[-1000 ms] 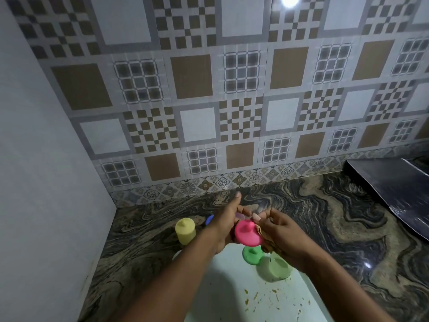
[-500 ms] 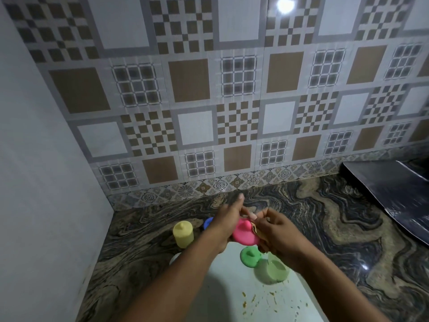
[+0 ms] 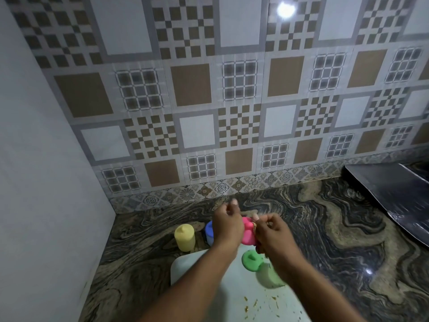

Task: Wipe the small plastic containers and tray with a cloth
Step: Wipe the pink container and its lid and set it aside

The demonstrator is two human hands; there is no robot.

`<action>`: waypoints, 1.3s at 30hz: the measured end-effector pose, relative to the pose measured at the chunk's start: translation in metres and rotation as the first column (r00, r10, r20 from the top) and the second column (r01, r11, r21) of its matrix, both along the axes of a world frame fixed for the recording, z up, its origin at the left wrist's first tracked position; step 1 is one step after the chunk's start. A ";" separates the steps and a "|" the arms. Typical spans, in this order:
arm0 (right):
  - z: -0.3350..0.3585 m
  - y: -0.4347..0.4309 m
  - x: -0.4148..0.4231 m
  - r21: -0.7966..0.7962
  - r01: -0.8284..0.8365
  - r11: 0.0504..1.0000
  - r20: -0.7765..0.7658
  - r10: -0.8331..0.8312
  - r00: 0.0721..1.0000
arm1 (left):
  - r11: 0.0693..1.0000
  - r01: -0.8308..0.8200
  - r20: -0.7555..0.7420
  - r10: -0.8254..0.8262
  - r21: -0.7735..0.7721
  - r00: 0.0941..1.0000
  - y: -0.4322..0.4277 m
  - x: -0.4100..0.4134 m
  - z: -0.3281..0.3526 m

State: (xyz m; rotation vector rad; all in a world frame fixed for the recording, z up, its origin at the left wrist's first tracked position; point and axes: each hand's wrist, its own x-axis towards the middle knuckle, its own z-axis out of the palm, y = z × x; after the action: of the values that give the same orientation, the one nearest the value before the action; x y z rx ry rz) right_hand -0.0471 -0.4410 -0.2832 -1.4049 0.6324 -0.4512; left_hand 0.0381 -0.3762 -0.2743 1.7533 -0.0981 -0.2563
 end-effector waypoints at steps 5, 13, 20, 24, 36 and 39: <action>-0.019 0.041 0.001 0.151 0.277 0.949 0.106 -0.294 0.950 | 0.965 -0.260 0.091 0.262 -0.028 0.961 -0.004 -0.013 0.002; -0.002 -0.026 -0.015 -0.115 0.083 0.990 0.152 -0.065 0.986 | 0.858 0.472 0.273 -0.512 0.202 0.814 0.029 0.014 -0.015; -0.003 -0.010 -0.012 -0.054 0.045 0.998 0.123 -0.038 0.992 | 0.899 0.415 0.343 -0.437 0.139 0.832 0.029 0.005 -0.029; -0.009 -0.028 -0.007 0.284 0.173 0.943 0.041 -0.192 0.981 | 0.944 0.312 0.346 -0.330 0.107 0.878 0.038 0.015 -0.033; 0.004 -0.048 0.007 0.677 0.043 0.735 0.021 -0.077 0.997 | 0.852 0.122 0.428 -0.374 0.509 0.823 0.022 0.083 -0.060; 0.000 -0.050 0.013 0.662 -0.002 0.749 0.041 -0.033 0.999 | 0.800 0.125 0.432 -0.439 0.586 0.788 0.008 0.089 -0.067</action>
State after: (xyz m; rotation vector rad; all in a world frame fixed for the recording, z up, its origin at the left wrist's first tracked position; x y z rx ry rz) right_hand -0.0336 -0.4909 -0.2834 -0.6987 0.6767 -0.2299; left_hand 0.1268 -0.3686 -0.3417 2.3312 -0.8055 0.0196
